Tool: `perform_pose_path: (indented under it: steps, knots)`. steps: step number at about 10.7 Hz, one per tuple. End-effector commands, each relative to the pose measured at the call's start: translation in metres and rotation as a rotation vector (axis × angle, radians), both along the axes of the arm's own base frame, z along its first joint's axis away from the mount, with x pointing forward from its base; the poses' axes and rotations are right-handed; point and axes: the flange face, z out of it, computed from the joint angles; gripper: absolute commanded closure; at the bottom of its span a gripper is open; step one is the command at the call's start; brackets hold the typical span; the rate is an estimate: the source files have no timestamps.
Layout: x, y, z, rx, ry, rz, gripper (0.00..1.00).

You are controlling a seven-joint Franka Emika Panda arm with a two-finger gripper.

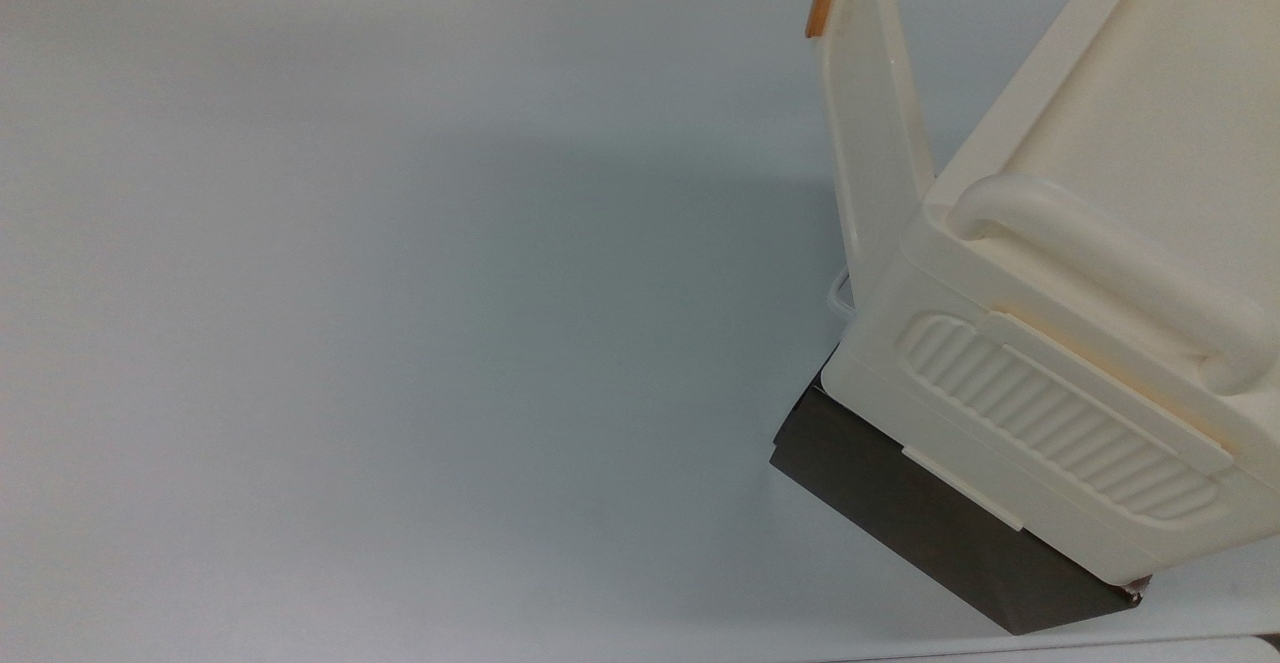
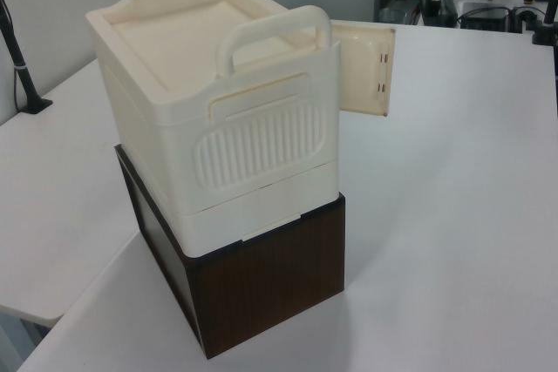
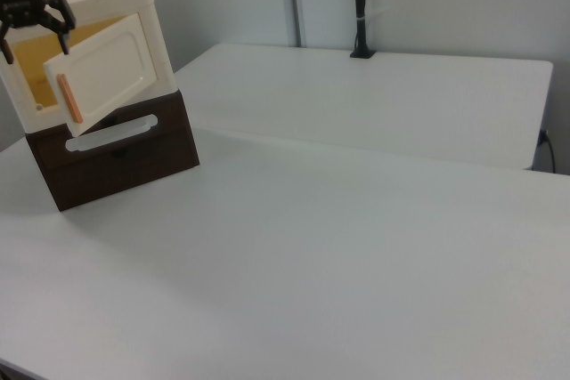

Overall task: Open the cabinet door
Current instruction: 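Swing the door outward on its hinge, pulling the edge away from the box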

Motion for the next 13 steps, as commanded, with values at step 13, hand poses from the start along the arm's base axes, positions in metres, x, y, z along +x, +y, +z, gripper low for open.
perform_pose_path:
  steps: [13]
  knots:
    - [0.057,-0.033,-0.052,-0.062,0.002,-0.356,0.00]
